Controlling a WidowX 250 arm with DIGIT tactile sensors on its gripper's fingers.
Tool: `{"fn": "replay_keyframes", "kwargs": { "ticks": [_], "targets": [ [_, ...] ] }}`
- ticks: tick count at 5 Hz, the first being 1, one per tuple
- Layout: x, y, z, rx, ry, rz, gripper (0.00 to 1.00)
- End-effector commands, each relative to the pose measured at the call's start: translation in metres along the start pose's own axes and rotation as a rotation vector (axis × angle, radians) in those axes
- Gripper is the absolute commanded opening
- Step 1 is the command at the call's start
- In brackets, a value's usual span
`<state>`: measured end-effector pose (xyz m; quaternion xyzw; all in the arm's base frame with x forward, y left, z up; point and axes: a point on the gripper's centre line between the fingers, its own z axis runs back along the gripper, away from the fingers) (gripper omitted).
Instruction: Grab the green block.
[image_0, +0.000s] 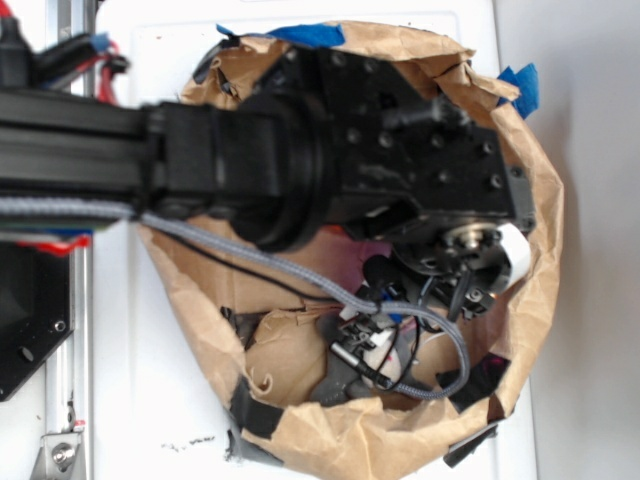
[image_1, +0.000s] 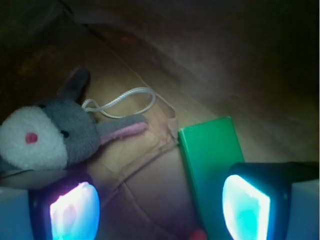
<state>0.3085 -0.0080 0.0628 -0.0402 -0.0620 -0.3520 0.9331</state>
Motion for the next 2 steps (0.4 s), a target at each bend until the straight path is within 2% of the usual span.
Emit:
{"fn": "replay_keyframes", "kwargs": {
  "ticks": [1, 2],
  "targets": [
    [-0.0044, 0.0183, 0.0236, 0.025, -0.075, 0.015, 1.0],
    [-0.0069, 0.0249, 0.0252, 0.036, -0.065, 0.024, 1.0]
  ]
}}
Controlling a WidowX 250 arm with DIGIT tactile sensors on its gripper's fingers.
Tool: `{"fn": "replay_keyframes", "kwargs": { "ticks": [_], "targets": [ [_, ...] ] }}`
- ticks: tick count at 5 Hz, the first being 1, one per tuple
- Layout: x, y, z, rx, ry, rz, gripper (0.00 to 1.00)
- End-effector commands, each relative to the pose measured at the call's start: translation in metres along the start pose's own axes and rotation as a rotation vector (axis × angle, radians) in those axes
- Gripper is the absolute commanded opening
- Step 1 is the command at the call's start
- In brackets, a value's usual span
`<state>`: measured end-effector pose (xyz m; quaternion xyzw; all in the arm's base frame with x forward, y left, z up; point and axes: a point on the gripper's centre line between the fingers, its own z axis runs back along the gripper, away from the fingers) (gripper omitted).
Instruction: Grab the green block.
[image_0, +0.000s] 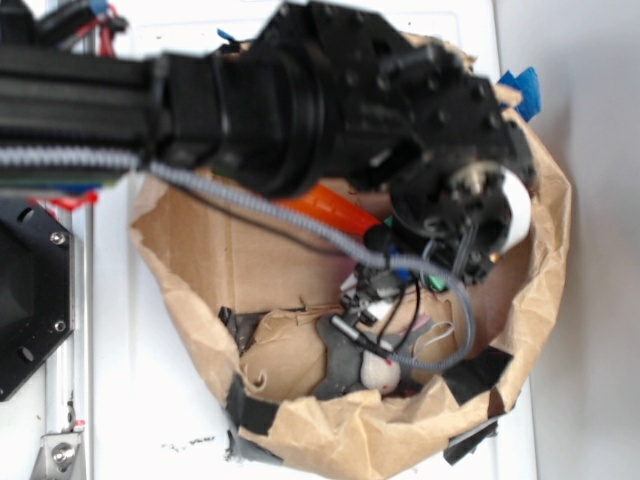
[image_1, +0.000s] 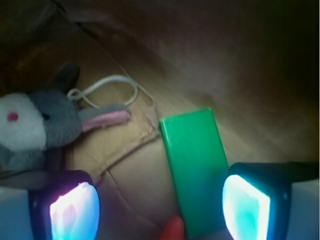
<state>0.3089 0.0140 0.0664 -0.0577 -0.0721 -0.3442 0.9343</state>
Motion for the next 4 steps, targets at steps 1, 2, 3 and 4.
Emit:
{"fn": "replay_keyframes", "kwargs": {
  "ticks": [1, 2, 3, 4],
  "targets": [
    [0.007, 0.012, 0.025, 0.065, -0.047, 0.018, 1.0],
    [0.008, 0.016, 0.029, 0.073, -0.05, 0.023, 1.0],
    [0.012, 0.015, 0.028, 0.074, -0.045, 0.015, 1.0],
    [0.015, 0.01, 0.019, 0.062, -0.043, 0.008, 1.0]
  ]
}}
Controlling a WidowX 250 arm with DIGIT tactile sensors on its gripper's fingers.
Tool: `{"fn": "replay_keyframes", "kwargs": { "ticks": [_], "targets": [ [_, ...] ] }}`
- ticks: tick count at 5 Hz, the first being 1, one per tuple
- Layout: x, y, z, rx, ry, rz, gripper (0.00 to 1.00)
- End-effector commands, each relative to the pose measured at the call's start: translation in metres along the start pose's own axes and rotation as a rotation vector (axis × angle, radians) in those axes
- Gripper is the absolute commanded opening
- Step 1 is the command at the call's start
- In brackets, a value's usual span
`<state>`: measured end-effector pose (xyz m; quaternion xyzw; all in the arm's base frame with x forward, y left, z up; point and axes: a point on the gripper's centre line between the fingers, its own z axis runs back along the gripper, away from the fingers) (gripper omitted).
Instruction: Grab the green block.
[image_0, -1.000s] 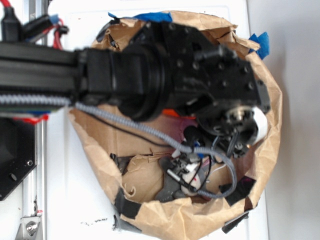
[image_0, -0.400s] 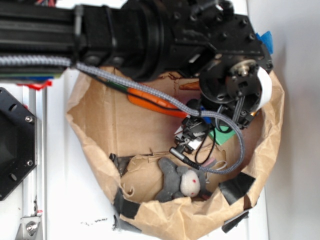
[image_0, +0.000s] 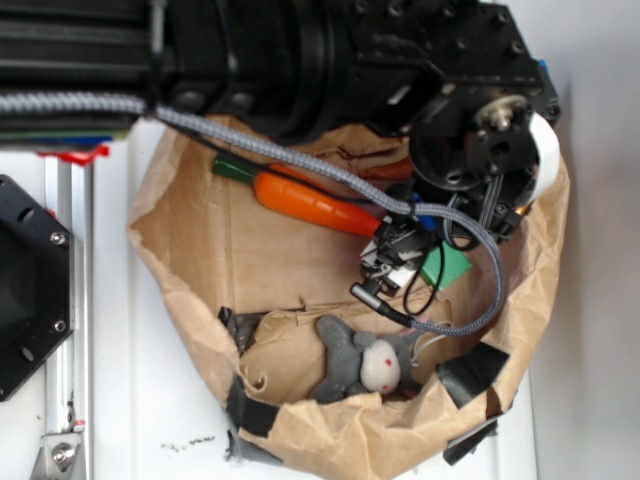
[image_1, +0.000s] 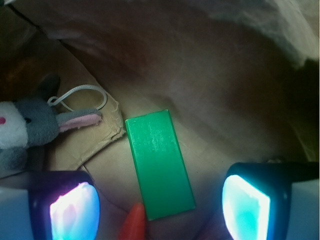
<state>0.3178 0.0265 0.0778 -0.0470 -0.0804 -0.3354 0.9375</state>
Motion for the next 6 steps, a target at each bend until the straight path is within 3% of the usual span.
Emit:
{"fn": "replay_keyframes", "kwargs": {
  "ticks": [1, 2, 4, 5, 6],
  "targets": [
    [0.014, -0.003, -0.011, 0.035, -0.037, 0.001, 1.0],
    [0.013, -0.012, -0.034, 0.016, -0.018, -0.027, 1.0],
    [0.016, -0.008, -0.044, -0.021, -0.006, -0.027, 1.0],
    [0.014, -0.003, -0.037, -0.005, -0.03, 0.012, 0.0],
    [0.011, -0.005, -0.029, 0.018, -0.04, 0.032, 0.0]
  ]
}}
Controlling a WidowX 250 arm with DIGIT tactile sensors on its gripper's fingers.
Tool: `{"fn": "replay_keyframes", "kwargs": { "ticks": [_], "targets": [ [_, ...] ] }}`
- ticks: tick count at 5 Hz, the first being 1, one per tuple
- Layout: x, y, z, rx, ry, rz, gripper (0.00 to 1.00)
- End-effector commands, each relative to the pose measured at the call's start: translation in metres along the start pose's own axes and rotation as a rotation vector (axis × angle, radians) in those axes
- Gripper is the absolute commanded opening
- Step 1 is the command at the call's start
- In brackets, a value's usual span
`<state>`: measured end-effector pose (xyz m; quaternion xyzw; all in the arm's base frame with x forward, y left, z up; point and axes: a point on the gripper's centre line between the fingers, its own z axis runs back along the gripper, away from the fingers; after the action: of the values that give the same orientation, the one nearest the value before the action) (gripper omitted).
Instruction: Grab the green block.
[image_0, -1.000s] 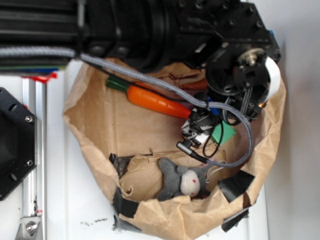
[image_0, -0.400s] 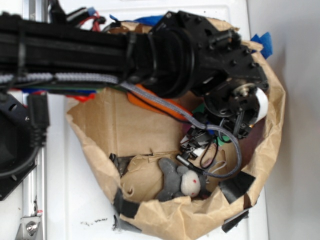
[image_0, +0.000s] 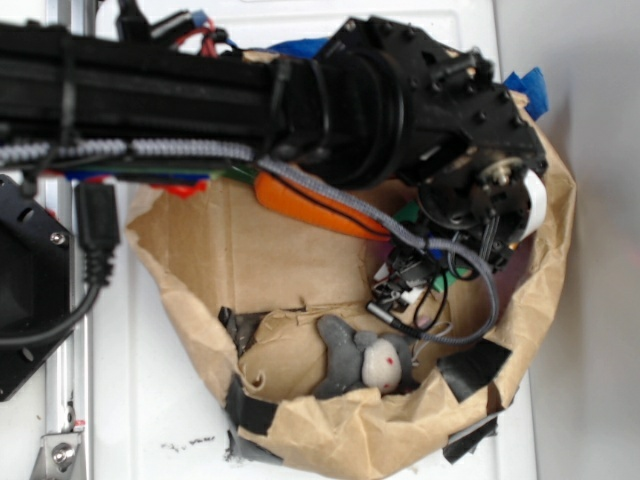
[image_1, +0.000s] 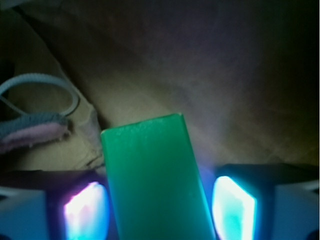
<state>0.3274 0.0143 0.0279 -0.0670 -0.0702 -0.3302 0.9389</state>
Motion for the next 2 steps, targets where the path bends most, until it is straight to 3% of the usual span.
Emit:
{"fn": "replay_keyframes", "kwargs": {
  "ticks": [1, 2],
  "targets": [
    [0.002, -0.008, 0.044, 0.104, -0.06, 0.083, 0.0],
    [-0.007, -0.029, 0.09, 0.166, -0.057, 0.256, 0.0]
  ]
}}
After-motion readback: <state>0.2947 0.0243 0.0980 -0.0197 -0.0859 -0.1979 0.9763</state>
